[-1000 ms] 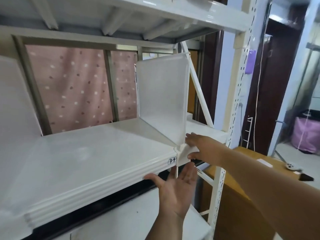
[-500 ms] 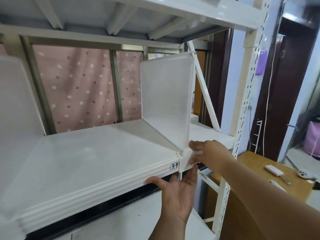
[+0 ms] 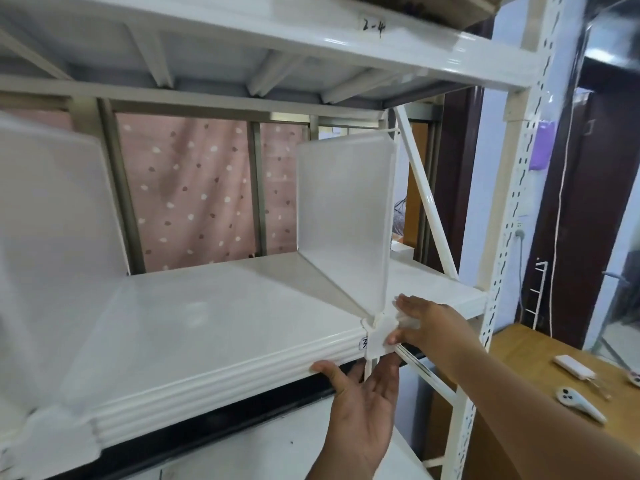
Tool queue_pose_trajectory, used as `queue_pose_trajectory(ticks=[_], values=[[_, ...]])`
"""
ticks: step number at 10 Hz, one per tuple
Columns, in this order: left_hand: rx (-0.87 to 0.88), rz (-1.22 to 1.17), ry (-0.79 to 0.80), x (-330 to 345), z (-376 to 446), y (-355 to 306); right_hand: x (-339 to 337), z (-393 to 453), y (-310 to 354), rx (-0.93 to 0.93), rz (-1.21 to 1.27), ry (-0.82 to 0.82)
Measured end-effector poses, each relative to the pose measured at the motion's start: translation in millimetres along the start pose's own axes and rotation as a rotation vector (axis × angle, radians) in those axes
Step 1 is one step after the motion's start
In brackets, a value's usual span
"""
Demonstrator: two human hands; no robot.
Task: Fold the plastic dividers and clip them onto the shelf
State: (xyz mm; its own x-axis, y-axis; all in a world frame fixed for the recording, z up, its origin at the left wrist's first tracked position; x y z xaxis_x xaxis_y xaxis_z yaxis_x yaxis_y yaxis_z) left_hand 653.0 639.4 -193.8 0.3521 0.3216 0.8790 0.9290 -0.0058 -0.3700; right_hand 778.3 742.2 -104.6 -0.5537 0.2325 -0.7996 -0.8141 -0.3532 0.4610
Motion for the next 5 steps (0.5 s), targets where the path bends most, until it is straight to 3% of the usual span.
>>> queue_pose_trajectory(ticks=[2,3,4,5], values=[[0.162,0.690,-0.221,-36,-21,-50,7,-10,3,-0.055,-0.071,0.010],[0.146,1.050,-0.246,-47,-48,-83,9,-22,13,-0.067,-0.198,0.015],[0.089,1.492,-0.224,-62,-89,-118,18,-43,23,0.007,-0.228,-0.085],[-0.085,1.866,-0.282,-80,-124,-165,17,-61,37,0.114,-0.254,-0.126]])
Point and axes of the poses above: each hand's wrist, its own z-axis towards the middle knuckle, its own x-axis out of the palm, y = z × x, the point moved 3 cm from there along z, towards the middle knuckle, and after that the axes turned 10 degrees about -y, right-handed, at the moved point
